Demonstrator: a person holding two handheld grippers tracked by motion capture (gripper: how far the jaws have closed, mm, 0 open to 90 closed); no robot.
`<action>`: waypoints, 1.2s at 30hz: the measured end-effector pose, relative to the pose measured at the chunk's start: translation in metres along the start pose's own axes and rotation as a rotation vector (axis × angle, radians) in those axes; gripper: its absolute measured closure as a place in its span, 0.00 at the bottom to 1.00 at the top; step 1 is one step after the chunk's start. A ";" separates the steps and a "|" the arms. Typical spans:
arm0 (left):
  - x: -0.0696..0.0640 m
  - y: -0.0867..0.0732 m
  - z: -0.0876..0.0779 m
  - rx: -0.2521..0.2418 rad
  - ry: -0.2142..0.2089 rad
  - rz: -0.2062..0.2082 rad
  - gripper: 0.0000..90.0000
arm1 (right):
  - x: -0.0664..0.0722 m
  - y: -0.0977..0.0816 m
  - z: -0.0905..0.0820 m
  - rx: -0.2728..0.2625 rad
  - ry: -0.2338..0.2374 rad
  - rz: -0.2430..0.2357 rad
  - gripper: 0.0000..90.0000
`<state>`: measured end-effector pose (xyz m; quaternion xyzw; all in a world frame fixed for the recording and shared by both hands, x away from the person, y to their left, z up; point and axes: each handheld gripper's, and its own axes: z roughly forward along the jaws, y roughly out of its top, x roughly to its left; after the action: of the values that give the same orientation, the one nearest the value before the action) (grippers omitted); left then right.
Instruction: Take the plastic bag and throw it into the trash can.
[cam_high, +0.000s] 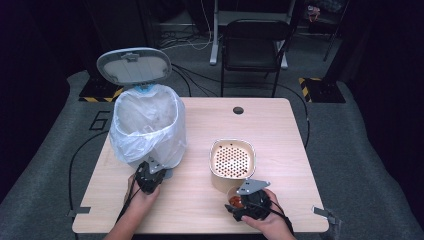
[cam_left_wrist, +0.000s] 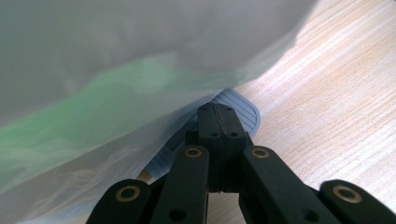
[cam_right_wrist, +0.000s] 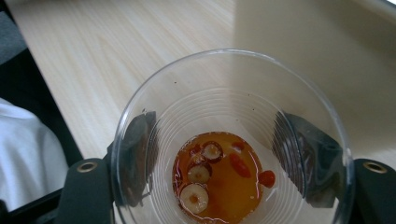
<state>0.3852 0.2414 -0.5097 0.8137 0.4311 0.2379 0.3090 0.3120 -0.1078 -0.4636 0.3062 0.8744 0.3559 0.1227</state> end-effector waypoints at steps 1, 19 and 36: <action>0.000 0.000 0.000 -0.002 -0.007 -0.003 1.00 | -0.003 -0.001 -0.001 -0.001 -0.015 0.000 0.34; 0.001 0.000 -0.001 0.010 -0.003 0.008 1.00 | -0.051 -0.030 -0.031 -0.010 -0.153 0.154 0.35; 0.000 0.000 0.000 -0.006 0.000 -0.005 1.00 | -0.102 -0.048 -0.043 -0.010 -0.279 0.273 0.34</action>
<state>0.3850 0.2411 -0.5101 0.8118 0.4322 0.2383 0.3121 0.3516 -0.2218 -0.4666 0.4675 0.7975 0.3280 0.1948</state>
